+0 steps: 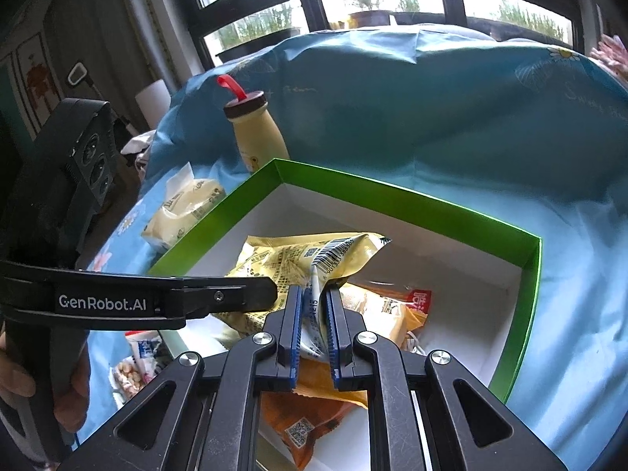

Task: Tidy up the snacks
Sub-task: 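Carry the yellow packet over the green box and lower it inside, then open the left gripper and withdraw it from the box, then move the left gripper to the clear cracker packet and grasp it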

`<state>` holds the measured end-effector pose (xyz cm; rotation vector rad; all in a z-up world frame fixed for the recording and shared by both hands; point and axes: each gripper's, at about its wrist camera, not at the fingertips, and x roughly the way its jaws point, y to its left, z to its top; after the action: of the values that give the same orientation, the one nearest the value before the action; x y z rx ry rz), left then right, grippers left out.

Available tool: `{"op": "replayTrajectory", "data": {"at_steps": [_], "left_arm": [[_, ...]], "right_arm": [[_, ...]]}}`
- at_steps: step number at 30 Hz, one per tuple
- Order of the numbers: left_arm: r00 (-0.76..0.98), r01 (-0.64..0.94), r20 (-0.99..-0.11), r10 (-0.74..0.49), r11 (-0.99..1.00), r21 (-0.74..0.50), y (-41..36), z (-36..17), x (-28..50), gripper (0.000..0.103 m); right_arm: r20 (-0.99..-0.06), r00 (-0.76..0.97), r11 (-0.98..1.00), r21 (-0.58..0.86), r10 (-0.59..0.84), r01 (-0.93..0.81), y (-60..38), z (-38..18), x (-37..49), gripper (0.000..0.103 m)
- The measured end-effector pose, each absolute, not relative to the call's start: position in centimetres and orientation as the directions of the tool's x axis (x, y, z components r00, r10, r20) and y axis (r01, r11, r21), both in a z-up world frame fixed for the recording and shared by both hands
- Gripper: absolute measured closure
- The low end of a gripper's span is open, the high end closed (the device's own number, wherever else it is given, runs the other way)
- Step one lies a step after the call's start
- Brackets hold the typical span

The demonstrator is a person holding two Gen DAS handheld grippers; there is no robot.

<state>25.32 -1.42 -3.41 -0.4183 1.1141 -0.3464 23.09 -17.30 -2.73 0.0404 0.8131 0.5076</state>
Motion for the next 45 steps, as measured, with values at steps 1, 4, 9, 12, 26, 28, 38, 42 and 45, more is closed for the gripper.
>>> {"op": "replayTrajectory", "data": {"at_steps": [1, 4, 9, 12, 26, 28, 38, 42, 45], "left_arm": [[0.402, 0.06, -0.787, -0.468, 0.871, -0.487, -1.5, -3.5, 25.3, 0.07], [0.397, 0.055, -0.789, -0.469, 0.87, -0.49, -1.6, -3.6, 25.3, 0.064], [0.396, 0.051, -0.793, -0.464, 0.873, -0.485, -1.6, -3.6, 25.2, 0.047], [0.403, 0.048, -0.796, -0.451, 0.879, -0.474, -1.4, -3.3, 24.9, 0.04], [0.45, 0.096, -0.776, -0.442, 0.888, -0.45, 0.4, 0.5, 19.3, 0.014], [0.456, 0.113, -0.775, -0.437, 0.893, -0.436, 0.6, 0.9, 17.6, 0.006], [0.496, 0.147, -0.764, -0.412, 0.907, -0.394, 1.6, 1.3, 9.9, 0.001], [0.457, 0.131, -0.785, -0.418, 0.905, -0.406, 1.8, 0.1, 8.1, 0.0], [0.445, 0.11, -0.788, -0.425, 0.9, -0.422, 2.1, -1.1, 6.8, 0.0]], "right_arm": [[-0.685, 0.575, 0.88, 0.225, 0.448, -0.417, -17.3, -2.7, 23.1, 0.09], [-0.69, 0.579, 0.887, 0.216, 0.435, -0.408, -17.2, -2.7, 22.9, 0.09], [-0.698, 0.584, 0.897, 0.205, 0.414, -0.391, -17.4, -2.5, 22.9, 0.081], [-0.698, 0.59, 0.903, 0.206, 0.406, -0.378, -17.7, -2.4, 22.5, 0.075], [-0.618, 0.66, 0.9, 0.218, 0.427, -0.379, -20.7, 1.3, 16.0, 0.047], [-0.61, 0.651, 0.888, 0.236, 0.452, -0.395, -21.1, 1.5, 14.8, 0.046], [-0.618, 0.599, 0.858, 0.309, 0.509, -0.411, -23.0, 0.1, 9.2, 0.046], [-0.631, 0.575, 0.851, 0.332, 0.522, -0.408, -23.1, -0.7, 7.3, 0.046], [-0.637, 0.556, 0.843, 0.347, 0.533, -0.411, -23.1, -1.3, 6.0, 0.046]]}}
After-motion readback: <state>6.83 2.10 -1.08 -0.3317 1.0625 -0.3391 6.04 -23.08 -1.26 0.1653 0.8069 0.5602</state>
